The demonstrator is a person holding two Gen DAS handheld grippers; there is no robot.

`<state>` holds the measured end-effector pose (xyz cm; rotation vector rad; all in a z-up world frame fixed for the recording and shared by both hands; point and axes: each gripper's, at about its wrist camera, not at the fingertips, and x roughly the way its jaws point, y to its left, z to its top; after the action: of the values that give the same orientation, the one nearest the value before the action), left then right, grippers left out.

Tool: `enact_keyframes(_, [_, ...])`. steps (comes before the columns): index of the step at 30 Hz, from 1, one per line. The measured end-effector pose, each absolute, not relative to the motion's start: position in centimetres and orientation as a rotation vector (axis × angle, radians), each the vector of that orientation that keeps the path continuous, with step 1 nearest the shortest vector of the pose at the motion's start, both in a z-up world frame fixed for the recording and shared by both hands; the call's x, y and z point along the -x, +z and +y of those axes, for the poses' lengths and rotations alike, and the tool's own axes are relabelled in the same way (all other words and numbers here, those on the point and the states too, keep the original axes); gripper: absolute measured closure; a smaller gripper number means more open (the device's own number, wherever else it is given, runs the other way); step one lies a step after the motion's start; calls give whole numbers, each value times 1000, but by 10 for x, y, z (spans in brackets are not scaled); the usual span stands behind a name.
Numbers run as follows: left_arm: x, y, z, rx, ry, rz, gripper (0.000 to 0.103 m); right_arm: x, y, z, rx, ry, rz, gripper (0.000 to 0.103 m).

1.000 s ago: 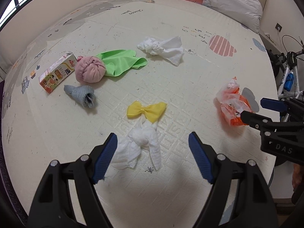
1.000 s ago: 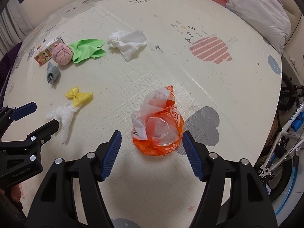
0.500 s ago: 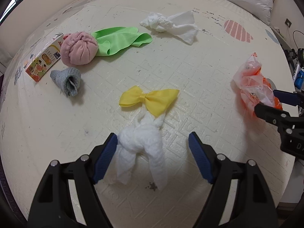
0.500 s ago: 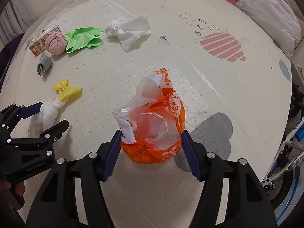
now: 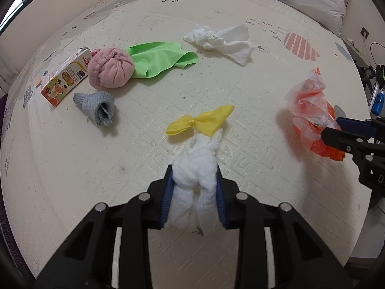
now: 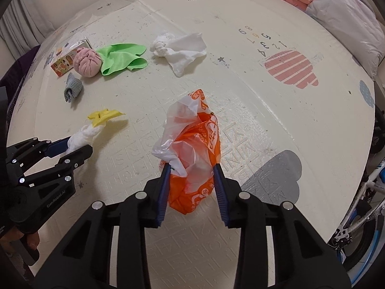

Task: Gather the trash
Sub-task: 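Grasp the orange plastic bag with the right tool while the left tool grasps the white tissue, then carry the orange bag and tissue over to the grey bin with both tools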

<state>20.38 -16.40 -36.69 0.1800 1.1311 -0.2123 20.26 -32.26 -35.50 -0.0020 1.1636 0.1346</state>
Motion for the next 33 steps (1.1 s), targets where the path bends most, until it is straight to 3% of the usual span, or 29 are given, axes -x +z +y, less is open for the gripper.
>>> enact_keyframes(19, [-180,-274,-138,-158,-228,1025,72,-171,-290,-303,-57,119,1094,71])
enact_keyframes(33, [-136,-253,-199,-246,-441,1009,72,-99,-261,-357,-175,-80,1055,71])
